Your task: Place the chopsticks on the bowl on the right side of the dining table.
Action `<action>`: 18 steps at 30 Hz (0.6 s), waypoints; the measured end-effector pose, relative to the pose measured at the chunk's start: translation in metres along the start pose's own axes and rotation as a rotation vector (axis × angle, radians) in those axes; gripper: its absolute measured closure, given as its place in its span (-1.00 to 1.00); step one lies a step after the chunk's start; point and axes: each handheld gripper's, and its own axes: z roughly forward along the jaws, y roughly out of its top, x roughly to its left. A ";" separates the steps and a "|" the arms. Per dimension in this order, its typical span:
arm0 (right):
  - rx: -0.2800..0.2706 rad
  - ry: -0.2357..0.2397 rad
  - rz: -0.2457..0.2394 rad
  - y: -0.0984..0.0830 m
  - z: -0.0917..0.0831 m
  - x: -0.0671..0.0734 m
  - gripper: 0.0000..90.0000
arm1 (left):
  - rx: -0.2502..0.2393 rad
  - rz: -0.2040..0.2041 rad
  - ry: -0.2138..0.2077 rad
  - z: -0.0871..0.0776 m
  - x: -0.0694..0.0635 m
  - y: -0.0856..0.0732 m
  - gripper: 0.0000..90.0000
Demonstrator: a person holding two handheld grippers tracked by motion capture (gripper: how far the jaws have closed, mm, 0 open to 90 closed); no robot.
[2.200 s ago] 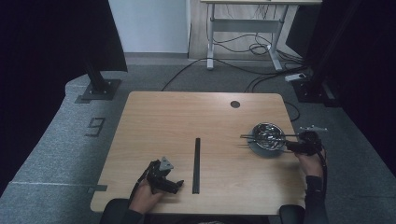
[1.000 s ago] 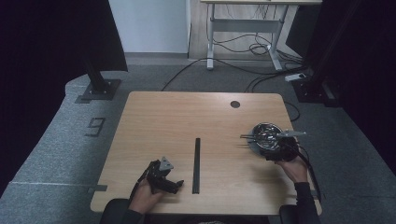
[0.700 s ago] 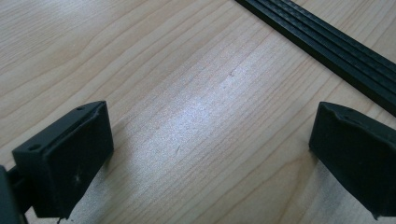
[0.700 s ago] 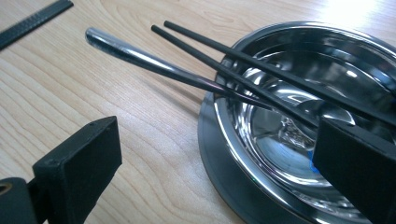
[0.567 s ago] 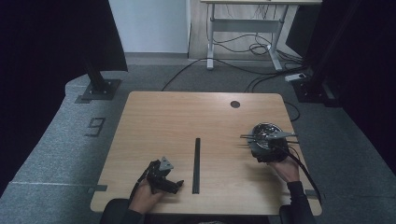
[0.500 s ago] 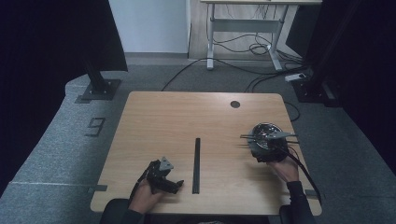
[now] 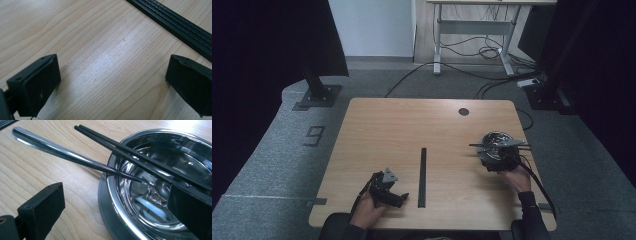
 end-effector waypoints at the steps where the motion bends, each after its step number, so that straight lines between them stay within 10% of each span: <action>1: -0.001 0.001 -0.002 0.000 0.001 0.000 -0.98 | 0.000 0.000 0.000 0.000 0.000 0.000 -1.00; 18: 0.004 -0.007 -0.030 0.005 0.006 0.000 -0.98 | 0.001 0.001 -0.001 0.000 0.000 0.000 -1.00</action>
